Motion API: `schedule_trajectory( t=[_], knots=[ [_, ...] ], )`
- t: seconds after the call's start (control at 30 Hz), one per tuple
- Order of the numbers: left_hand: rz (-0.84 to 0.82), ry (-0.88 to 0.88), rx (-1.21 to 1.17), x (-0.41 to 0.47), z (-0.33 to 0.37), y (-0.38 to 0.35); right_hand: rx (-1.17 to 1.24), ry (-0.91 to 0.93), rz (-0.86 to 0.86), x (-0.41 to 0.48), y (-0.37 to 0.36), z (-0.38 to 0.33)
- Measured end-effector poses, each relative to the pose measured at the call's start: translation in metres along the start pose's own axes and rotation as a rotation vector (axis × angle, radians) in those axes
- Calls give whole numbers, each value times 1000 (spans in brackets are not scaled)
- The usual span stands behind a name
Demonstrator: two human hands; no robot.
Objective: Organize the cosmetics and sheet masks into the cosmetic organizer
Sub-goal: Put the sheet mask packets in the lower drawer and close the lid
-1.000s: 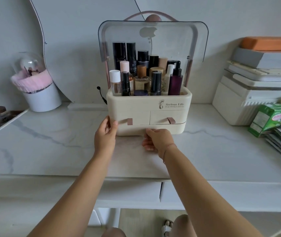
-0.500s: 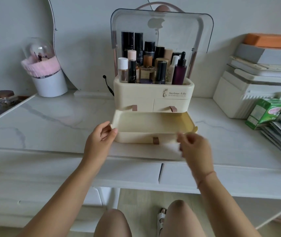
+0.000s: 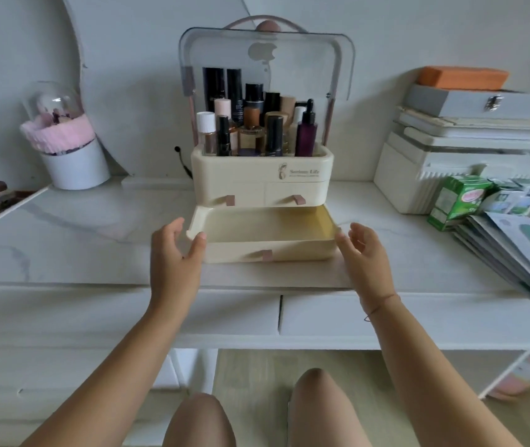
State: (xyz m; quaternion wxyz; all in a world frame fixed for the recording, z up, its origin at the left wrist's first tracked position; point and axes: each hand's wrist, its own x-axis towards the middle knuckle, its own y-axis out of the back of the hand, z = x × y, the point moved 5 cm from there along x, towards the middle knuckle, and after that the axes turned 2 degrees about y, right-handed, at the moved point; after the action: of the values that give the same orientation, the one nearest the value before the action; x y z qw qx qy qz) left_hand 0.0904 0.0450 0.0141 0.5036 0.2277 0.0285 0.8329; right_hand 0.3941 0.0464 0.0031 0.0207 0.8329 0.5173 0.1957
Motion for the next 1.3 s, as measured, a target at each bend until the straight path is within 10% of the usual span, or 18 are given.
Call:
schedule_trajectory(
  t=[0.13,0.33,0.63,0.93,1.3],
  knots=[
    [-69,-274,-95,-32,67,-28,-179,160,171,8,80,-9],
    [-517,-238,-271,-91,137,-153,-556,55,425,53,257,13],
    [-1016,142,-254,-162,187,-349,-619,-353,133,85,334,83],
    [-951,576,-341,-174,172,-407,-520,-237,185,79,324,94],
    [-878,576,-290,-177,175,-396,-453,-229,80,75,309,86]
  ],
)
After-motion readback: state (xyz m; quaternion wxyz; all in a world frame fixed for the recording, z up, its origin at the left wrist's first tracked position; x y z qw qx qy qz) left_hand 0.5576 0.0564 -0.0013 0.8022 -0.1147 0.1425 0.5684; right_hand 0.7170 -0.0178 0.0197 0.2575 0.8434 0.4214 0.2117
